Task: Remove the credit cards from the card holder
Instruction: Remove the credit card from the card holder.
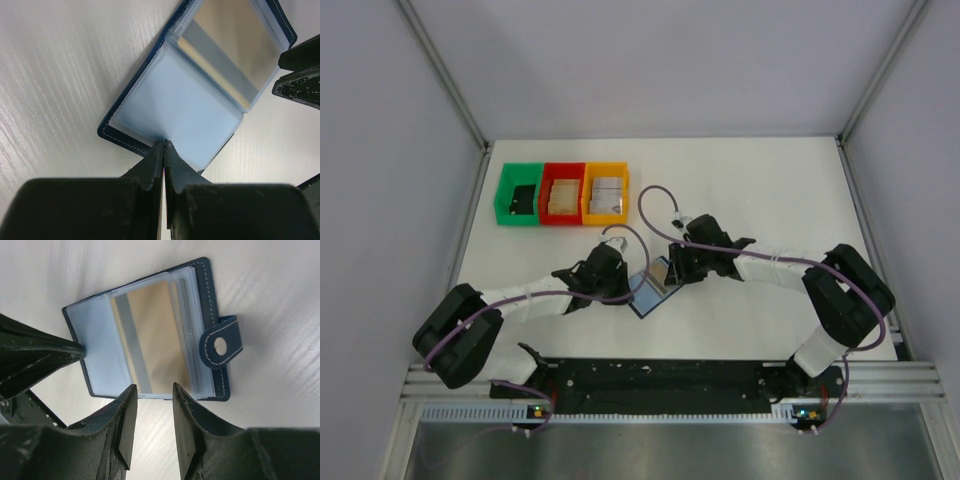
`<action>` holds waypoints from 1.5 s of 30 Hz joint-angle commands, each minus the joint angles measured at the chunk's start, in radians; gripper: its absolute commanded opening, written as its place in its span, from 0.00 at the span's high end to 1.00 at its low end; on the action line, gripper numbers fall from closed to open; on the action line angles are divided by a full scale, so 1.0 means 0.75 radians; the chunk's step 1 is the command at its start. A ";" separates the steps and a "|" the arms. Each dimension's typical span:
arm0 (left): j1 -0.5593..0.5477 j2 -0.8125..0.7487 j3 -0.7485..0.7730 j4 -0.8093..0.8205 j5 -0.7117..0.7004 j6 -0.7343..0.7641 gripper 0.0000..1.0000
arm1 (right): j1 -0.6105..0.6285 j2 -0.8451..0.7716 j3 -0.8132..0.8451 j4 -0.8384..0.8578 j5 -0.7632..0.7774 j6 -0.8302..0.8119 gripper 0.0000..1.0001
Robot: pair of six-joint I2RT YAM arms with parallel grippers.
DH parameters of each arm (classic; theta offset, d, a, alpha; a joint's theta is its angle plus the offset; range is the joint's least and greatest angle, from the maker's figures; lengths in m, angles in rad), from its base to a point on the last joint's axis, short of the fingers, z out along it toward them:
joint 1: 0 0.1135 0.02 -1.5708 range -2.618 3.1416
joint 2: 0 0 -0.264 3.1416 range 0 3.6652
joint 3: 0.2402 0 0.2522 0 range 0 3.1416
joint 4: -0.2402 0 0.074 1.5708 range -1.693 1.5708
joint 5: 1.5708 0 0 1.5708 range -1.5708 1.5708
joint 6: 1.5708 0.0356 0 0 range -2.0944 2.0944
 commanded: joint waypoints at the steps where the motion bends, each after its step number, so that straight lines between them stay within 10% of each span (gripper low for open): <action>1: -0.010 0.008 0.011 0.025 0.003 0.010 0.96 | 0.020 -0.025 0.062 -0.037 0.145 -0.024 0.64; 31: -0.012 0.023 0.026 0.021 0.009 0.018 0.96 | 0.022 0.087 0.099 -0.070 0.080 -0.031 0.62; 45: -0.023 0.027 0.026 0.021 0.007 0.016 0.96 | 0.022 0.065 0.091 0.065 -0.141 0.031 0.77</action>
